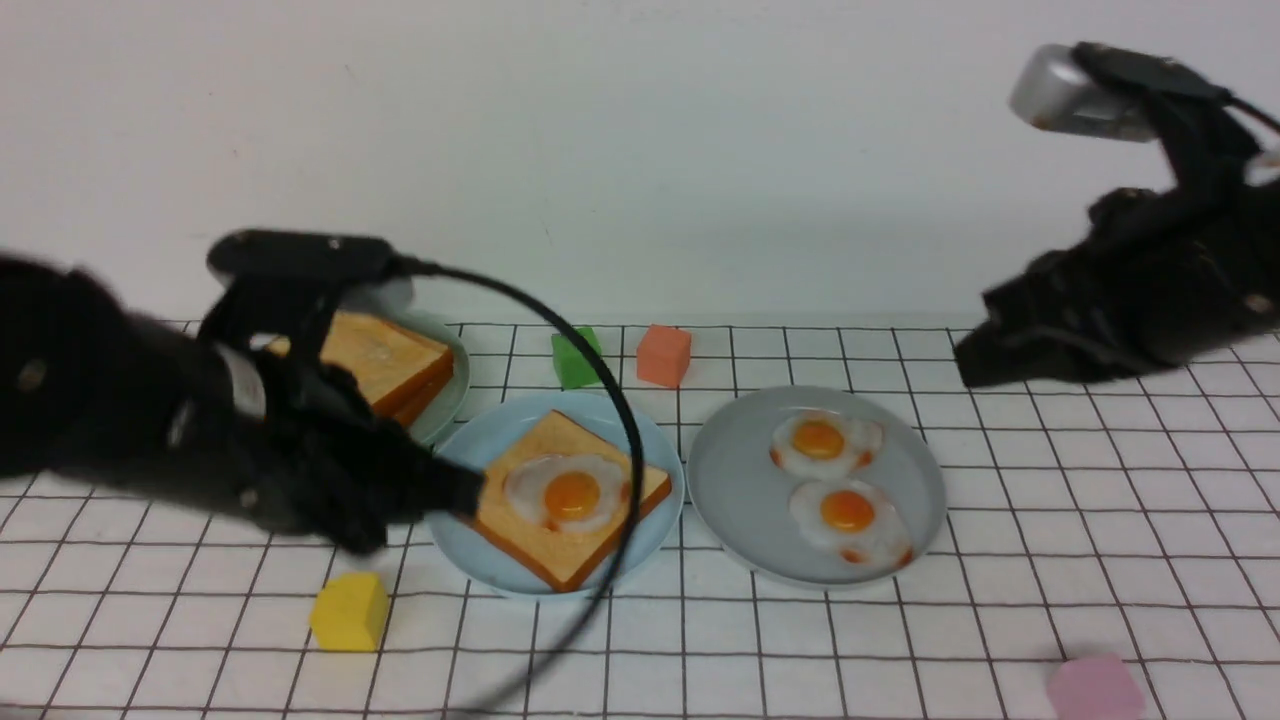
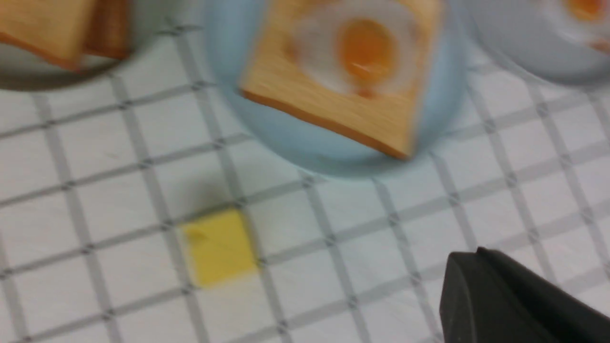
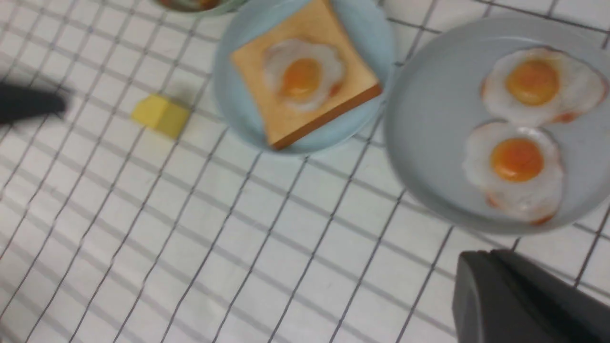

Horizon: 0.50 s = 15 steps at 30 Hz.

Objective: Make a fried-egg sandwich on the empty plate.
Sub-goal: Use the left arm to grab a slice of bread

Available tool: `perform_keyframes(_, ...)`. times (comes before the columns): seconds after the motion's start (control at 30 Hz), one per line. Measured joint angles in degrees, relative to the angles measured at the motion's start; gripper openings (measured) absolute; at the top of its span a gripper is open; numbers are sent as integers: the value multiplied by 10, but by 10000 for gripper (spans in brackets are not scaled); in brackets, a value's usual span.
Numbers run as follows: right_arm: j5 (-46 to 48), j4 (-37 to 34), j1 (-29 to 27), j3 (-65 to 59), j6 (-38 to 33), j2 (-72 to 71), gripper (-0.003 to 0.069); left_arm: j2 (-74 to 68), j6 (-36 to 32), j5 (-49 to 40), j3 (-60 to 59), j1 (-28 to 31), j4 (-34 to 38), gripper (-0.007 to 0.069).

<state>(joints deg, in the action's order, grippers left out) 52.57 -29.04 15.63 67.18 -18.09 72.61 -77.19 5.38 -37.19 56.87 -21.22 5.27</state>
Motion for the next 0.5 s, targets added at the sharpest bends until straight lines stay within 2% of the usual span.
perform_keyframes(0.2,-21,14,48,-68,-10,-112,34,-101,-75,20,74,87,8,-13)
perform_keyframes(0.37,-46,18,59,-83,-24,-147,34,-174,-104,40,125,94,-40,-3)
perform_keyframes(0.5,-51,18,60,-93,-27,-147,34,-229,-104,44,164,94,-93,79)
